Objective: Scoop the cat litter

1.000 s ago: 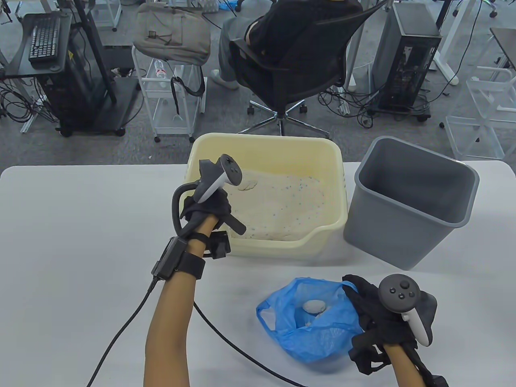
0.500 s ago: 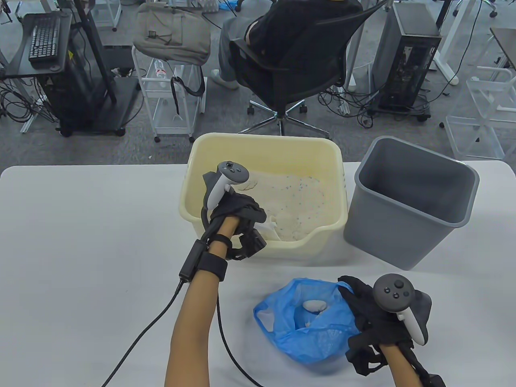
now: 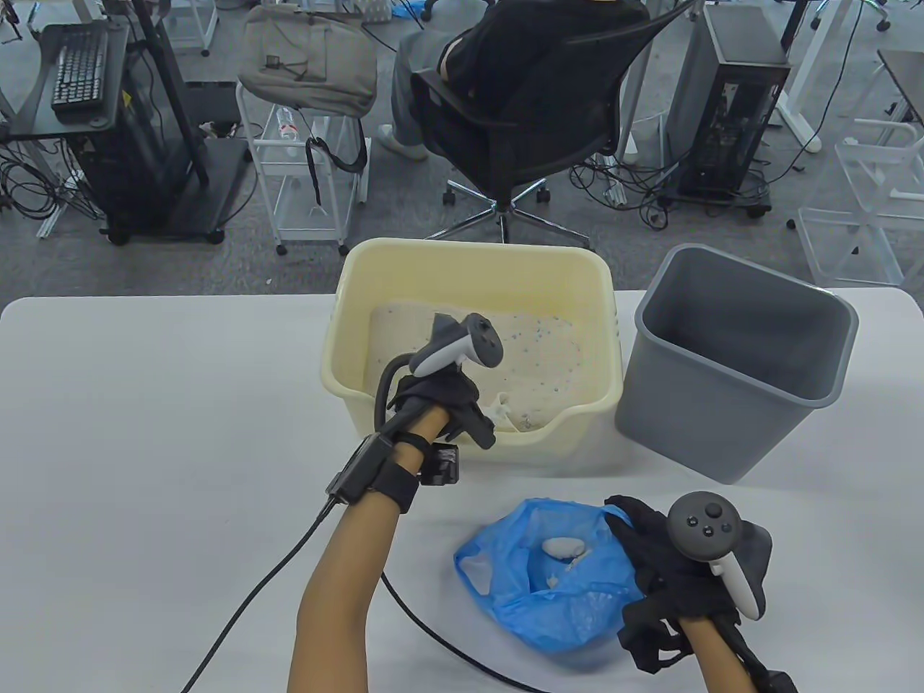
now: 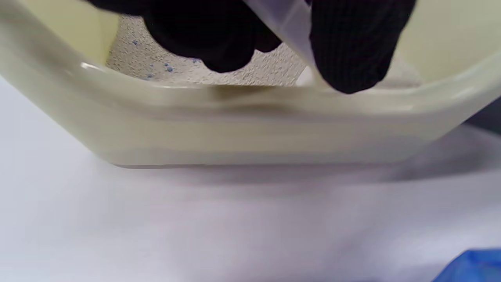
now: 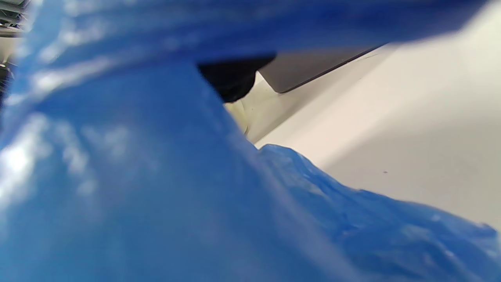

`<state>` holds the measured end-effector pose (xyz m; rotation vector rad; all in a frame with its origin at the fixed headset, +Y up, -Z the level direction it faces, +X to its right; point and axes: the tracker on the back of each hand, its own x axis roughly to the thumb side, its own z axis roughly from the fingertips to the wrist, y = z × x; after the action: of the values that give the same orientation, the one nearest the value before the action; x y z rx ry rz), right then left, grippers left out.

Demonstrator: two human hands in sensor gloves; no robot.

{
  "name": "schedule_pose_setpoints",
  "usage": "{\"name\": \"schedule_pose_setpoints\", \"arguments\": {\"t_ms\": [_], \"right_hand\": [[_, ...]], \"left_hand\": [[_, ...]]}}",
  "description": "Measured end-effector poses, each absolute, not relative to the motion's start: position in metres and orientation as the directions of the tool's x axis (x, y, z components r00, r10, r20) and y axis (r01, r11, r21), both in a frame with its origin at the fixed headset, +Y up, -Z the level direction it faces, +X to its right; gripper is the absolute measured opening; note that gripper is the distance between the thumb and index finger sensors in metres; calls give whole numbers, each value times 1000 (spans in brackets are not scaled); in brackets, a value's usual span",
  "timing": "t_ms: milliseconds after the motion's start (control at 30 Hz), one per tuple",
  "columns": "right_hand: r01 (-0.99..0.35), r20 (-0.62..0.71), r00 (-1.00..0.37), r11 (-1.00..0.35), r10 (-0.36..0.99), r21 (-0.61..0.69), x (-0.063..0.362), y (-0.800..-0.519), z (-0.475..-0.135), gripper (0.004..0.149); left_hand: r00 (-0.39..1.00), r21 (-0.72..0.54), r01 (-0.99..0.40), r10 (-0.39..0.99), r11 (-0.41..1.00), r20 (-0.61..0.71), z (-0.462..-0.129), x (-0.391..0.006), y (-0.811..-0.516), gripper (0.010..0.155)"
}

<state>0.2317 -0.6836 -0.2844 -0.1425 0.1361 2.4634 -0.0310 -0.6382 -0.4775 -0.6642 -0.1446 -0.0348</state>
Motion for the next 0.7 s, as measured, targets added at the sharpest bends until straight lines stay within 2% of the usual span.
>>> {"name": "schedule_pose_setpoints", "arguments": {"t_ms": [67,100,200,333,567,700], "right_hand": [[-627,-139,-776,-777,615,63,232,-684,-284,42],[-626,-140,-776,-777,615,61,232,-684,-284,42],[-619,-137,-783,-782,607,71,230,-683,-285,42],[-613,-128,-788,-787,602,71,227,-682,-284,42],[-625,-127,-778,-778,615,61,230,-683,-283,42],[-625,-126,-778,-779,616,50,231,-682,-283,42]], "left_hand": [[986,-571,108,-15,814,166,-477,-27,-641,60],[979,-545,76,40,835,198,-478,-30,-640,59],[954,-580,-147,270,801,131,-481,-41,-640,58],[903,-590,-268,412,762,121,-481,-47,-649,58],[896,-467,-335,430,818,111,-463,-57,-646,59],[917,-253,-360,391,898,82,-441,-76,-636,59]]}}
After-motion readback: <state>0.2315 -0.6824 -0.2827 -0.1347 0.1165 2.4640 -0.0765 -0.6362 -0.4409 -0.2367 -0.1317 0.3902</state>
